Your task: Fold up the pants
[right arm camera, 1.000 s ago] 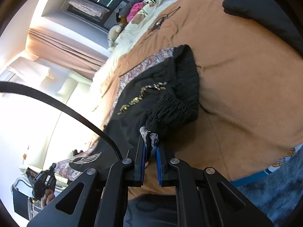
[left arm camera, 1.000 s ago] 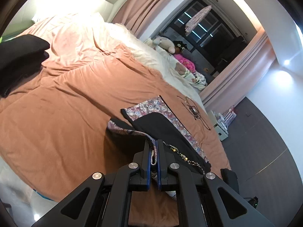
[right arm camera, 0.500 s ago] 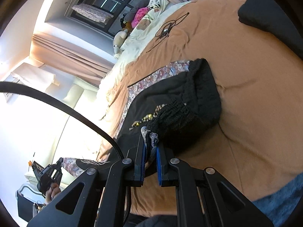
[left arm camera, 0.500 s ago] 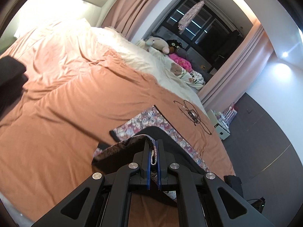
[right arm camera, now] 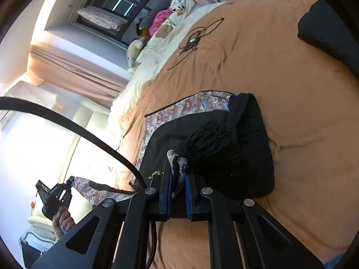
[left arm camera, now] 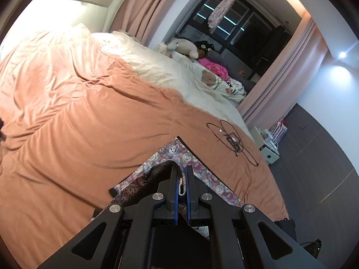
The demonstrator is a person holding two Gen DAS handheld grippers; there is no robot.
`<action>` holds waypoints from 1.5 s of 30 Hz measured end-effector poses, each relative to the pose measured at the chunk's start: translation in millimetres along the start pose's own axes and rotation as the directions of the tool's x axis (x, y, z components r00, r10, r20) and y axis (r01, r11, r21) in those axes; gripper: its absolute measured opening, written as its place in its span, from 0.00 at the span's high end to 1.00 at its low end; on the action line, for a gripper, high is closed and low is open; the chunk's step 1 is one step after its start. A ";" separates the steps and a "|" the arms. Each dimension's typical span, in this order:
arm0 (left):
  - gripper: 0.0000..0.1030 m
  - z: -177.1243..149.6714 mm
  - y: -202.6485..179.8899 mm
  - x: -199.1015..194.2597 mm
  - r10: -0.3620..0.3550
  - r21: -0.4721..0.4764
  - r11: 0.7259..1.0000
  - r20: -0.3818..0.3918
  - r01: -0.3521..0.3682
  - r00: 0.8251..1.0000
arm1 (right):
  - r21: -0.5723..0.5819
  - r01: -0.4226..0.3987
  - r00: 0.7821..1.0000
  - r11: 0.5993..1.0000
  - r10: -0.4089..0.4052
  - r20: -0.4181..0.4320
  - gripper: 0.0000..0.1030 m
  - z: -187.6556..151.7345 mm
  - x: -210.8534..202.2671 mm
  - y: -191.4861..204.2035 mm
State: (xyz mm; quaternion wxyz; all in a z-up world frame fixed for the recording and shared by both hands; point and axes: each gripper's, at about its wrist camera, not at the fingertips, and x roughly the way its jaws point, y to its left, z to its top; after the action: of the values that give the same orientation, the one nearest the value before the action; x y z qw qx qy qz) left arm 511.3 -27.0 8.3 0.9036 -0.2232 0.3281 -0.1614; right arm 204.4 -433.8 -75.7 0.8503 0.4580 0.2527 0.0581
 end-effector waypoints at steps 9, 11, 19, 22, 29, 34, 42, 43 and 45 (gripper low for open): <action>0.95 21.4 -0.4 88.5 0.026 -0.001 1.000 -0.064 -0.026 0.998 | 0.002 0.043 0.999 0.999 -0.043 -0.020 0.93 34.7 43.1 -7.4; 0.95 22.9 2.7 111.5 0.030 -0.005 1.000 -0.085 -0.030 0.996 | -0.013 0.057 0.998 0.998 -0.058 -0.029 0.93 40.0 52.0 -8.2; 0.95 16.7 27.9 190.0 0.067 -0.010 0.998 -0.164 -0.069 0.984 | -0.022 0.086 0.996 0.996 -0.087 -0.035 0.90 57.3 80.5 -17.5; 0.90 13.7 37.2 210.7 0.064 -0.013 0.998 -0.200 -0.068 0.978 | -0.020 0.075 0.996 0.997 -0.075 -0.038 0.78 60.7 86.2 -19.0; 0.44 9.1 35.0 205.3 0.153 0.124 0.984 -0.200 -0.130 0.968 | -0.111 0.079 0.995 0.991 -0.071 0.070 0.08 53.7 57.4 6.0; 0.44 1.5 33.5 215.2 0.246 0.272 0.947 -0.283 -0.168 0.927 | -0.210 0.174 0.984 0.962 -0.160 0.084 0.08 48.7 48.0 18.6; 0.45 -17.8 31.5 250.2 0.370 0.479 0.862 -0.370 -0.166 0.852 | -0.361 0.326 0.940 0.874 -0.339 0.029 0.08 38.0 56.7 27.6; 0.45 -21.7 31.2 256.4 0.389 0.503 0.848 -0.381 -0.165 0.839 | -0.377 0.335 0.934 0.864 -0.356 0.017 0.09 35.6 59.3 27.0; 0.45 -27.0 30.5 266.2 0.418 0.538 0.826 -0.387 -0.166 0.822 | -0.395 0.340 0.928 0.853 -0.372 -0.004 0.09 34.8 64.0 27.0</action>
State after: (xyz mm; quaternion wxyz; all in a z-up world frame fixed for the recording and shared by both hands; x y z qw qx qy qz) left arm 692.8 -125.8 -164.3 0.8308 0.1119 0.5260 -0.1434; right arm 280.2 -423.2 -62.2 0.9089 0.2234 0.3506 -0.0332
